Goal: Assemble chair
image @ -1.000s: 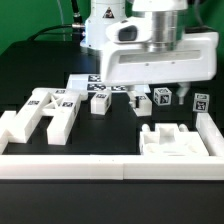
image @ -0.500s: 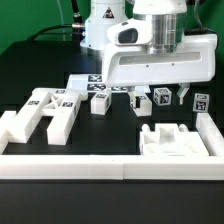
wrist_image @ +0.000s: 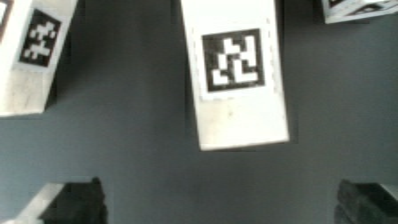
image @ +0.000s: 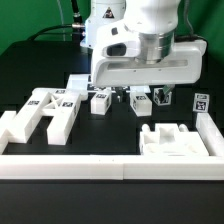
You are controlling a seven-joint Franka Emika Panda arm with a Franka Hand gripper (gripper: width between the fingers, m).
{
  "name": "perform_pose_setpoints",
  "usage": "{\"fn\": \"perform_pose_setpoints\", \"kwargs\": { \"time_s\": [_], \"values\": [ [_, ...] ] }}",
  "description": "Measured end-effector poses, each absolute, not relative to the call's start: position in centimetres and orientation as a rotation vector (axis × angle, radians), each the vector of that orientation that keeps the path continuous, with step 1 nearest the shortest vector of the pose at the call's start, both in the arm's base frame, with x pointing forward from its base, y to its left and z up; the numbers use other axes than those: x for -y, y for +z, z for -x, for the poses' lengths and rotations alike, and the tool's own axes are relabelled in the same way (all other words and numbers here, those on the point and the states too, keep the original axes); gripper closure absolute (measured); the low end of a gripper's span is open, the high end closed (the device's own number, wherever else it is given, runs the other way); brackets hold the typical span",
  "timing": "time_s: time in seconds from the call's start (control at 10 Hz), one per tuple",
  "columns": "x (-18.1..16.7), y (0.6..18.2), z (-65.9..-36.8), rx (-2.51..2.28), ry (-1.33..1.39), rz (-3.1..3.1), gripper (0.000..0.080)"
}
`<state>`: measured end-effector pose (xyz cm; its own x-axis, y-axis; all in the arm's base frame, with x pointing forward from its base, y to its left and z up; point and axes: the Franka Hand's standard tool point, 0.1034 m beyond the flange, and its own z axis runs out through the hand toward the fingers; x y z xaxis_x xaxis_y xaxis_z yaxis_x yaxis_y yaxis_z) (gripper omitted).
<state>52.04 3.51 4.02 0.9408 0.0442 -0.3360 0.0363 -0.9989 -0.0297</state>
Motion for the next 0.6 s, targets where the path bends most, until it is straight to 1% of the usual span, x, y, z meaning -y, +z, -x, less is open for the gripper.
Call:
{"fn": "perform_pose_setpoints", "kwargs": {
  "time_s": [0.2, 0.4, 0.6],
  "values": [
    [-3.6, 3.8, -51.5, 0.072, 0.742, 3.025, 0.0151],
    [-3.5, 3.2, -51.5, 0.073, 0.886, 2.984, 0.0151],
    [-3.4, 3.1, -50.8, 0.07, 1.076, 2.92, 0.0151]
  ]
}}
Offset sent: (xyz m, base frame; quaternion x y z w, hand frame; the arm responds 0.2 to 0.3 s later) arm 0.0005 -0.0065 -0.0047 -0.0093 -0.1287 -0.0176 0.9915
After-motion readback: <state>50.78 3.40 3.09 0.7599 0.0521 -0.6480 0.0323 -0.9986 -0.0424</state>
